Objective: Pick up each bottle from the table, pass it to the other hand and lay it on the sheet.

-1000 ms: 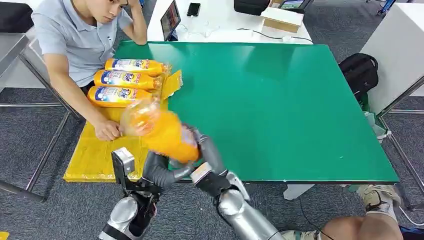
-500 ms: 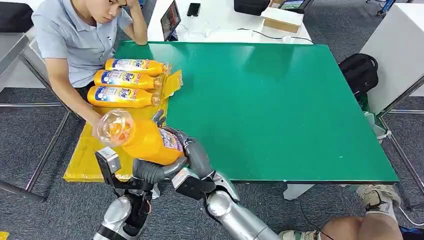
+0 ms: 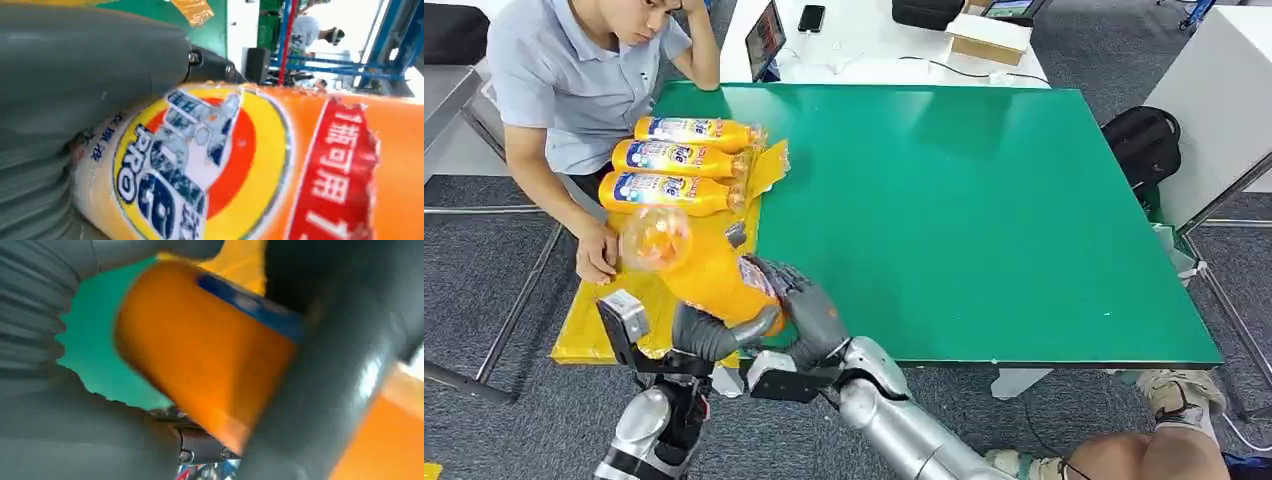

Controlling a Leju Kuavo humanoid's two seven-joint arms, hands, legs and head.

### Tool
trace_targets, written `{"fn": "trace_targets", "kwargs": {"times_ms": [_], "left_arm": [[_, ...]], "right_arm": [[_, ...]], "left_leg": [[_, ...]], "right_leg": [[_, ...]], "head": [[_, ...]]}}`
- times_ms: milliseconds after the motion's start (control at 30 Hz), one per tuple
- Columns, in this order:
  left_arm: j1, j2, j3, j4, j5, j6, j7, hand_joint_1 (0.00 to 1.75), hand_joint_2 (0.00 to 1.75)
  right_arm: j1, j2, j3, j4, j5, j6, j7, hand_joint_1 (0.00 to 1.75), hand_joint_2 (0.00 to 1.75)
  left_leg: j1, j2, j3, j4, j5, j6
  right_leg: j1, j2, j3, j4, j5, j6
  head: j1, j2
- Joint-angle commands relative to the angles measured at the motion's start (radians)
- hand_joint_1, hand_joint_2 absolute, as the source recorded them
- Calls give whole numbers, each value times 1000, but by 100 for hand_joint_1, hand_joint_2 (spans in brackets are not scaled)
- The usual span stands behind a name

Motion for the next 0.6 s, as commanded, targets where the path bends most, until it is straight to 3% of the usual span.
{"fn": "trace_targets", "kwargs": {"times_ms": [33, 333, 467, 567, 600], "left_arm": [[-145, -11, 64, 111, 90, -23, 44, 175, 175], [-146, -24, 101, 100, 124, 29, 31, 175, 175], [-165, 8, 116, 115, 71, 101, 27, 175, 175], [-193, 58, 134, 143, -138, 255, -30, 175, 175], [-217, 86, 149, 187, -356, 432, -41, 175, 175]], "right_arm": [[28, -39, 38, 85, 73, -182, -13, 0, 0], [60, -40, 7, 64, 21, -209, -36, 0, 0], [98, -57, 18, 19, -59, -267, -36, 0, 0], [125, -82, 25, -32, -86, -304, -36, 0, 0], [142, -85, 9, -65, -73, -304, -36, 0, 0]], "left_leg": [[1, -3, 6, -1, -2, -2], [1, -2, 6, -1, -2, -1], [2, -1, 8, 0, -3, -2], [1, -1, 5, -1, -2, -1], [1, 0, 4, -1, -1, -1]], "right_leg": [[2, -5, 8, -1, -3, -3], [2, -4, 7, -1, -3, -2], [2, -4, 9, -1, -4, -3], [1, -2, 6, -1, -2, -2], [1, -1, 5, 0, -1, -2]], "head": [[0, 0], [0, 0], [0, 0], [0, 0], [0, 0]]}}
